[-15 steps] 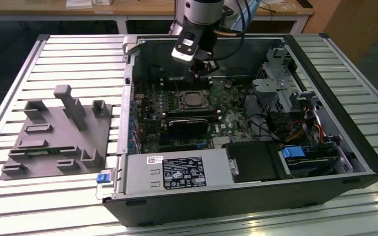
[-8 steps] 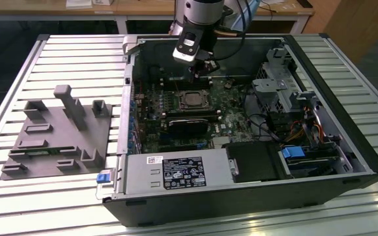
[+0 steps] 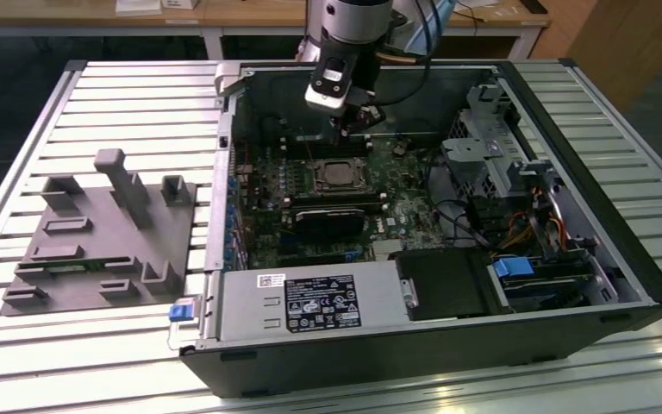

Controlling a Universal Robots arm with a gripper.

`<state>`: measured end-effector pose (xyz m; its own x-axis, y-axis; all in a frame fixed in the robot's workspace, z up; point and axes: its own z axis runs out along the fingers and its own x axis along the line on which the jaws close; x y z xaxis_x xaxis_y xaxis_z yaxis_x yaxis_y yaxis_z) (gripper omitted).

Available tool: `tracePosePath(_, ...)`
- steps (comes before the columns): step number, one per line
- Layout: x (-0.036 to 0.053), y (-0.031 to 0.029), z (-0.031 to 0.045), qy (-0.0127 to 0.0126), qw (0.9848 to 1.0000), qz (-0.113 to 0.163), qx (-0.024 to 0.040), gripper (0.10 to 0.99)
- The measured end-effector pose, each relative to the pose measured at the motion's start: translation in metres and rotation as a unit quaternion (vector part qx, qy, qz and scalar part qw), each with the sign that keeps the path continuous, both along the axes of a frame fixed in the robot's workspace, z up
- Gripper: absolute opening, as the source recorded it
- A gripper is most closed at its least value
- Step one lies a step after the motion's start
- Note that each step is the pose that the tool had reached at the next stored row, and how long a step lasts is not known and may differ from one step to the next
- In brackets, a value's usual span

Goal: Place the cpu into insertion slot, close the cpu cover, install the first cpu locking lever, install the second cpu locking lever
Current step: 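Install the first cpu locking lever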

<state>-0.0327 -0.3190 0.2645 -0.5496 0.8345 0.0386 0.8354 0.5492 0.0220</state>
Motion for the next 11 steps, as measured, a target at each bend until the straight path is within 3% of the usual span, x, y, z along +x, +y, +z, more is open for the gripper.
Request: tracePosePath(11,0.0,0.0,0.0,0.0,0.9998,0.022,0.0,0.106)
